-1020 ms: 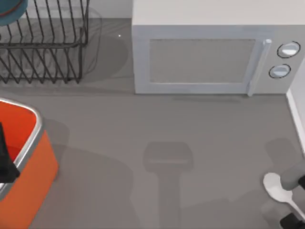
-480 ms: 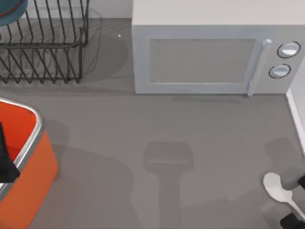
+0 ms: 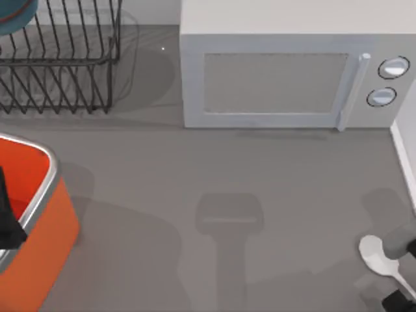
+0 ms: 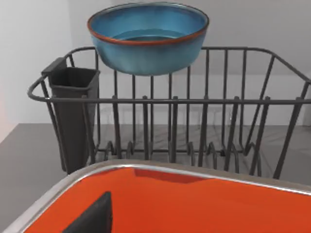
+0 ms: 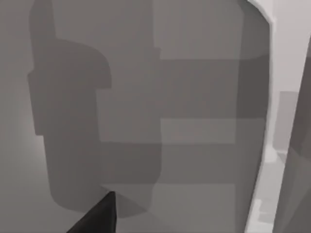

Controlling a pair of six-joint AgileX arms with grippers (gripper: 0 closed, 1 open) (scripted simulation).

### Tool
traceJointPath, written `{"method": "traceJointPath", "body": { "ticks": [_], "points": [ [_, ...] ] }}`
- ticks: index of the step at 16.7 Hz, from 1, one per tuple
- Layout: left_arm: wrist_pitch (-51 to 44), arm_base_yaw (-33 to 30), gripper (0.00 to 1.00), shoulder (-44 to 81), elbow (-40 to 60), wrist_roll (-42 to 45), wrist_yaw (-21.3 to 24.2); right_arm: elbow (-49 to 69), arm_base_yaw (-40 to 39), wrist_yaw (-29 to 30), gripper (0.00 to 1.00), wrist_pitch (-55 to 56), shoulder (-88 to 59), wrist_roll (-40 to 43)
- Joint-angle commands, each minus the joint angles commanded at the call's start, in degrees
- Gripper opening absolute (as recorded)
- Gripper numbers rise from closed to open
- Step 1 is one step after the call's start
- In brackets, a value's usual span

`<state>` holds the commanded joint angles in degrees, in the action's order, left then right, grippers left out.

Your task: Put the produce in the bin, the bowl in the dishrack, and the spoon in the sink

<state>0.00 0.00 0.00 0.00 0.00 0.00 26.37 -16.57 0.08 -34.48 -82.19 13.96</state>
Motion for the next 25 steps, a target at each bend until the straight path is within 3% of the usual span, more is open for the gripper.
{"method": "traceJointPath", "body": {
  "ticks": [3, 4, 8, 16, 25],
  "points": [
    [0.0, 0.0, 1.00, 0.0, 0.0, 0.0, 0.0, 0.0, 0.0, 0.0, 0.00, 0.0, 0.0, 0.0],
    [0.0, 0.0, 1.00, 0.0, 0.0, 0.0, 0.0, 3.0, 0.2, -0.4, 0.00, -5.6, 4.2, 0.1],
    [0.0, 0.0, 1.00, 0.0, 0.0, 0.0, 0.0, 6.4, 0.3, -0.4, 0.00, -9.9, 5.5, 0.2],
    [0.0, 0.0, 1.00, 0.0, 0.0, 0.0, 0.0, 19.9, 0.5, -0.3, 0.00, -32.3, 13.3, 0.6],
    [0.0, 0.0, 1.00, 0.0, 0.0, 0.0, 0.0, 24.2, 1.9, -0.3, 0.00, -33.6, 12.2, 1.4]
  ]
}}
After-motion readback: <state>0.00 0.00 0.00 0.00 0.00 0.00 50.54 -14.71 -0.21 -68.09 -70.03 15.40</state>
